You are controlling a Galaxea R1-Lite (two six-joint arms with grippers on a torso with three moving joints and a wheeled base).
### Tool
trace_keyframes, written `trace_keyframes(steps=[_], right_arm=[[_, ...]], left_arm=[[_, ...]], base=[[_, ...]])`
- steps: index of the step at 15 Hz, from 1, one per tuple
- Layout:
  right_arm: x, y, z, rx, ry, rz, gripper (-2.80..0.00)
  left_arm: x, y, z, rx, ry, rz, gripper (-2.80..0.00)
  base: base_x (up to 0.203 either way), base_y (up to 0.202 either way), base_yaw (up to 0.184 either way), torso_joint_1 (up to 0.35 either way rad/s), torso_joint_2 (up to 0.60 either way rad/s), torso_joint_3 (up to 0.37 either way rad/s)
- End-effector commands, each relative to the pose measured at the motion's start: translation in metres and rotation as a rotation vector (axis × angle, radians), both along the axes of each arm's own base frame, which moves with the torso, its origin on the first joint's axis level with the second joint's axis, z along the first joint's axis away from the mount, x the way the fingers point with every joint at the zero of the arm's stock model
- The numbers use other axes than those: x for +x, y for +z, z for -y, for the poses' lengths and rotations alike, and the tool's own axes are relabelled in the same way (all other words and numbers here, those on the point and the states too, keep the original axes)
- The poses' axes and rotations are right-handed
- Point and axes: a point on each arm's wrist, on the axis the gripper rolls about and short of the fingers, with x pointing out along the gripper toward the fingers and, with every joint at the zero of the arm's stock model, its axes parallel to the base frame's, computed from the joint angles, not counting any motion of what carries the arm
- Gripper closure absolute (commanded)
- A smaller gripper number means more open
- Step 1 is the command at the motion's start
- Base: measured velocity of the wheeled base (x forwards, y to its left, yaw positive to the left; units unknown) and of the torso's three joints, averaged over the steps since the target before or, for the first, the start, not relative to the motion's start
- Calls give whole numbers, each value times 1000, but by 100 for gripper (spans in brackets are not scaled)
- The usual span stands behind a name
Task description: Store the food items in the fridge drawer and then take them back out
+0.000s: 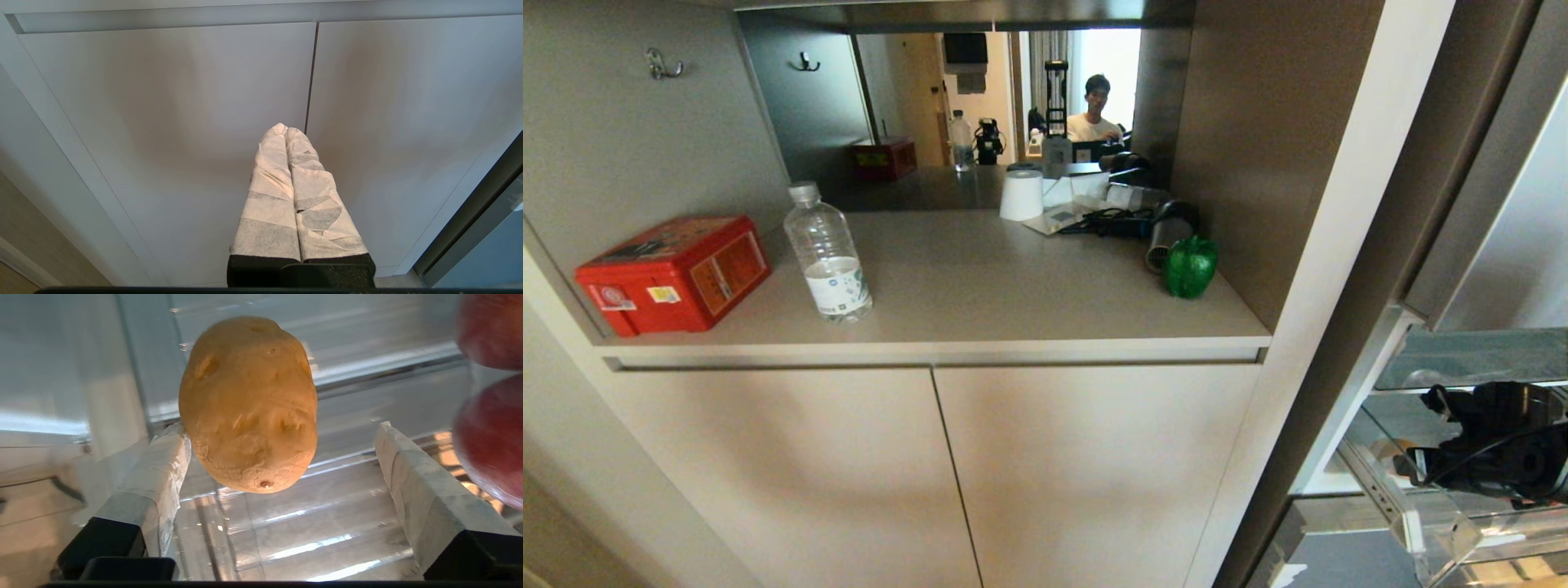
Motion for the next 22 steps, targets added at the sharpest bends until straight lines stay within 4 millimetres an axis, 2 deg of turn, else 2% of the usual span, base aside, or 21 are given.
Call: trace_keyframes(steps=[1, 5, 12, 15, 22], right_arm=[[1, 0, 1, -18, -15, -3, -280], [5, -8, 4, -31, -41, -20, -280], [5, -2, 2, 7, 0, 20, -280], [4, 8, 2, 10, 20, 67, -280], [-27, 32, -6, 9, -5, 76, -280]], left_arm=[[1, -3, 0, 0, 0, -10, 0], [1, -3, 0, 0, 0, -10, 0], [1, -3, 0, 0, 0, -10, 0], [1, -3, 0, 0, 0, -10, 0], [1, -3, 0, 0, 0, -10, 0]], base=[[0, 0, 0, 0, 0, 0], [0, 0, 0, 0, 0, 0], [0, 0, 0, 0, 0, 0], [0, 0, 0, 0, 0, 0], [0, 0, 0, 0, 0, 0]])
